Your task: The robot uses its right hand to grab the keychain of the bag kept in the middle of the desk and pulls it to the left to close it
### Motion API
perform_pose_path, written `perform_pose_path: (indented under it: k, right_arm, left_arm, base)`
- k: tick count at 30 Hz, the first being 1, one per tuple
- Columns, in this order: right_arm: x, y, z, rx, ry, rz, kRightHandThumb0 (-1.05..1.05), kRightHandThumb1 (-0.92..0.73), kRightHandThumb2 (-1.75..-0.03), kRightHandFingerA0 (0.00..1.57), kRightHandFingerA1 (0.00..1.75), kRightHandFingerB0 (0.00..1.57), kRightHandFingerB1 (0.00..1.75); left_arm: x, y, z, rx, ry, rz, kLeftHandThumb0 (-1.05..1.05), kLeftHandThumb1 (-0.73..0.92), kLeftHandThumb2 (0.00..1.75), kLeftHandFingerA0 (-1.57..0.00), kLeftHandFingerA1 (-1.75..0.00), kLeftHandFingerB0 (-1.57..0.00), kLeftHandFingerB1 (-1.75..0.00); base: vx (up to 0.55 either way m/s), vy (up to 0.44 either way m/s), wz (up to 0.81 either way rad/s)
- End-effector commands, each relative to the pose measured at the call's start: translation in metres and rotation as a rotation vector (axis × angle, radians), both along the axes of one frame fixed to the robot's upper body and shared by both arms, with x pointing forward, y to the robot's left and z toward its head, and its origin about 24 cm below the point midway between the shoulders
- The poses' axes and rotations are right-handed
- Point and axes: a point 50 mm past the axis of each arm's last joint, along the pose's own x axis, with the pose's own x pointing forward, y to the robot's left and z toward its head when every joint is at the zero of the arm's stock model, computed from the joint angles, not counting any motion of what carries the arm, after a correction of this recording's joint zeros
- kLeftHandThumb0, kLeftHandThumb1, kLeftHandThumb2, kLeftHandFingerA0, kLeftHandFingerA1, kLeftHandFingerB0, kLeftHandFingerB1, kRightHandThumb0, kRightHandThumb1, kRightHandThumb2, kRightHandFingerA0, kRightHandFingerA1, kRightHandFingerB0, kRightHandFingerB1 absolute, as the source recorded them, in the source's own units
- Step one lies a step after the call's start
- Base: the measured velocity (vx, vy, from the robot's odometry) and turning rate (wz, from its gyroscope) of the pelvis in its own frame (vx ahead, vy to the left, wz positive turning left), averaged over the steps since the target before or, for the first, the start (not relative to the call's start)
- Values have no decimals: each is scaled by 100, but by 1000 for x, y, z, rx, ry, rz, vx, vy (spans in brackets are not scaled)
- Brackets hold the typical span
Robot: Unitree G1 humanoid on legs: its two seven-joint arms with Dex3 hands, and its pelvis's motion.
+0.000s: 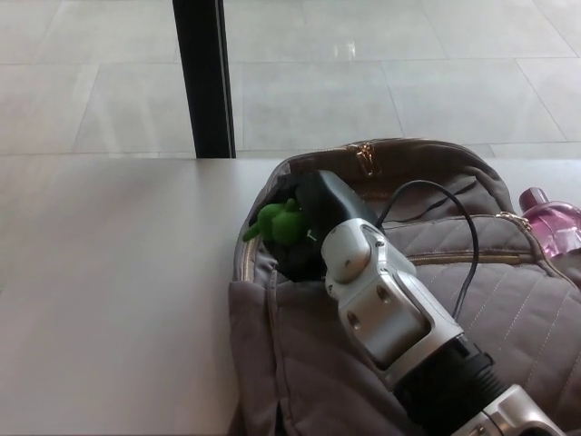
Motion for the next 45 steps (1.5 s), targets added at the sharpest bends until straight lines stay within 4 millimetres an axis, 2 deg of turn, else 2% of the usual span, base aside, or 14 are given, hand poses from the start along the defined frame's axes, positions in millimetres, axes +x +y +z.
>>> perform_pose_path:
  k: [1,2,10,11,12,14,17,20,21,37,41,42,43,45]
  right_arm:
    - [-24,64,8,141,63,126,-31,-72,-92,76,175,56,111]
    - [-24,65,9,147,61,131,-36,-71,-92,90,175,71,146]
    - [-26,71,13,161,17,167,-43,-81,-75,92,175,69,164]
    - [-24,74,18,140,33,158,-38,-86,-69,78,175,57,110]
    - [-23,75,21,130,23,162,-41,-82,-68,81,175,60,118]
    - [-23,80,25,137,22,163,-38,-76,-80,86,175,62,126]
    - [-24,87,32,156,16,181,-33,-74,-80,85,174,54,82]
    - [-25,91,35,155,7,194,-33,-71,-81,80,170,52,81]
    - [-26,93,37,161,9,194,-34,-72,-83,79,167,58,90]
    - [-48,111,30,397,105,251,-34,-62,-103,83,175,67,136]
    - [-57,124,34,391,106,302,-44,-56,-115,74,173,65,113]
    - [-60,128,38,400,123,300,-41,-66,-96,68,156,57,83]
    - [-61,130,41,394,116,307,-42,-70,-92,69,153,59,78]
    - [-65,135,42,416,120,322,-42,-63,-105,86,175,67,154]
  left_arm:
    - [-2,1,2,24,-1,-5,-105,70,135,-73,-112,-57,-110]
    - [-2,1,2,23,-1,-8,-105,92,89,-75,-108,-58,-107]
    - [-3,2,1,14,1,-3,-105,91,89,-76,-108,-58,-106]
    - [-3,1,1,12,-1,4,-105,70,134,-76,-110,-58,-109]
    - [-3,1,1,13,-4,-1,-105,91,89,-77,-105,-60,-105]
    - [-5,1,1,14,1,1,-105,68,133,-73,-109,-58,-109]
    - [-5,1,1,6,0,0,-105,92,88,-76,-108,-59,-105]
    - [-6,-2,-1,-3,1,6,-105,69,133,-71,-113,-56,-110]
    - [-5,-2,-1,-7,4,11,-105,92,89,-75,-111,-58,-107]
    - [-1,-4,0,-17,4,-26,-105,90,89,-74,-109,-60,-105]
    - [-1,-3,0,-22,1,-19,-105,89,89,-75,-109,-60,-105]
    - [1,-5,-1,-24,2,-26,-105,66,132,-72,-110,-59,-108]
    - [3,-5,-2,-13,7,-34,-105,90,89,-77,-108,-61,-105]
    - [3,-6,-2,-13,6,-39,-105,90,89,-76,-108,-61,-105]
  base:
    - [0,0,0]
    - [0,0,0]
    - [0,0,0]
    - [0,0,0]
    - [0,0,0]
    - [0,0,0]
    - [0,0,0]
    - [0,0,0]
    - [0,0,0]
    - [0,0,0]
    - [0,0,0]
    - [0,0,0]
    - [0,0,0]
    - [0,0,0]
